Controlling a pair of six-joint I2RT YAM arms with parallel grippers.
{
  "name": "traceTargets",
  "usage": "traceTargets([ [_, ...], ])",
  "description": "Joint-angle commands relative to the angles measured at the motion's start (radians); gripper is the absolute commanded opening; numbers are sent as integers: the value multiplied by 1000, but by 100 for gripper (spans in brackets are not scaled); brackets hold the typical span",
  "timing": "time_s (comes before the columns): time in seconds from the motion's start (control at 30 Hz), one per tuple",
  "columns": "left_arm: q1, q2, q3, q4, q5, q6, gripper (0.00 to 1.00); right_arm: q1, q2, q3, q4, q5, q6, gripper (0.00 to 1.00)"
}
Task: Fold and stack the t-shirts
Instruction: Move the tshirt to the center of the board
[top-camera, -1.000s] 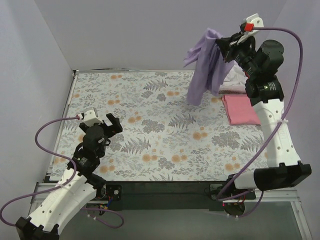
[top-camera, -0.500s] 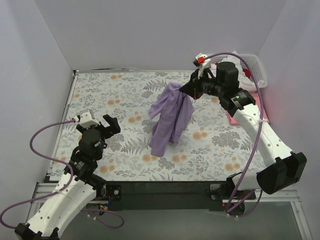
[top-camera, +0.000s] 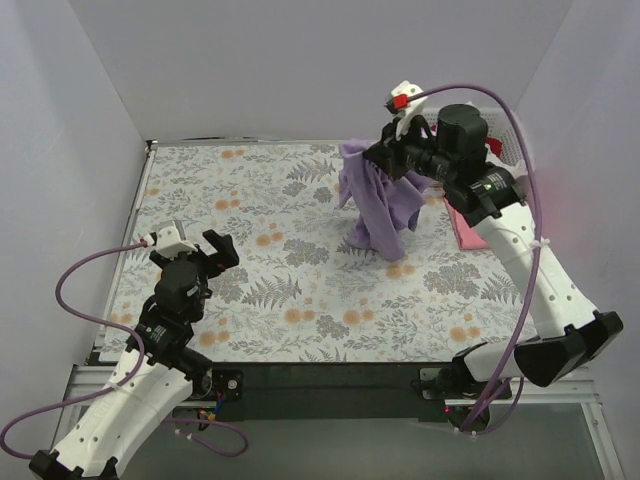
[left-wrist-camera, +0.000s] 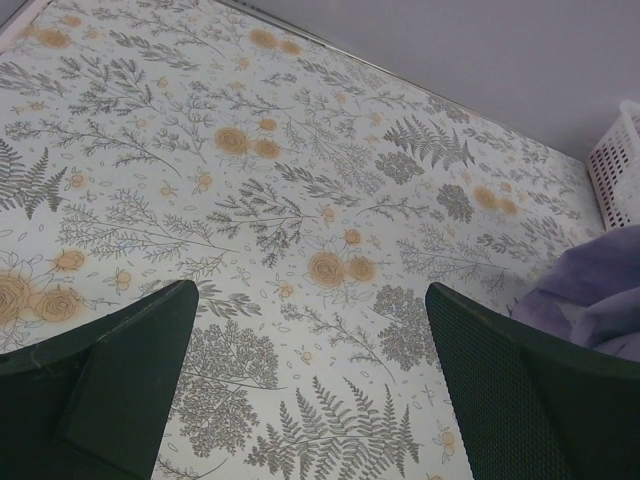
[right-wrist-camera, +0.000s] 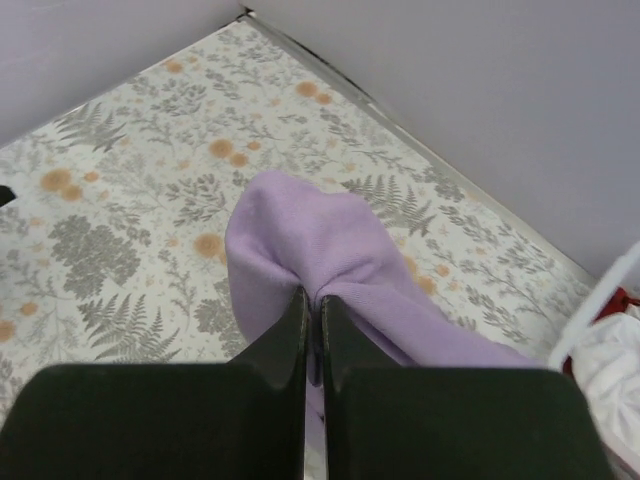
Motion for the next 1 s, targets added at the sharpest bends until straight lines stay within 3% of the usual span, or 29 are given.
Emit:
traceTargets([
  [0.0,7,0,3,-4,-23,8,97,132,80,-18,110,-55,63,1],
  [0.03,7,0,4,-4,-21,8,97,161,98,-47,138,-51,78,2],
  [0.13,7,3,3,-6,-26,10,97,269,187,-57,200,-9,159,32],
  [0.17,7,3,1,-6,-24,11,98,293,242,-43,200,15,175,47],
  [0.27,6,4,-2,-3,-24,14,98,345,307,-25,183,59,187,64],
  [0.43,7,26,-5,3,3,23,98,329,275,-145,178,242,156,70],
  [0.53,7,58,-3,12,35,33,98,258,226,-280,180,253,170,70],
  [0.63,7,99,-2,23,92,40,98,156,182,-434,200,219,187,69],
  [0.77,7,168,9,25,121,45,97,-4,168,-560,258,45,202,69],
  [0.97,6,219,12,26,128,45,97,-61,220,-615,325,-80,228,69],
])
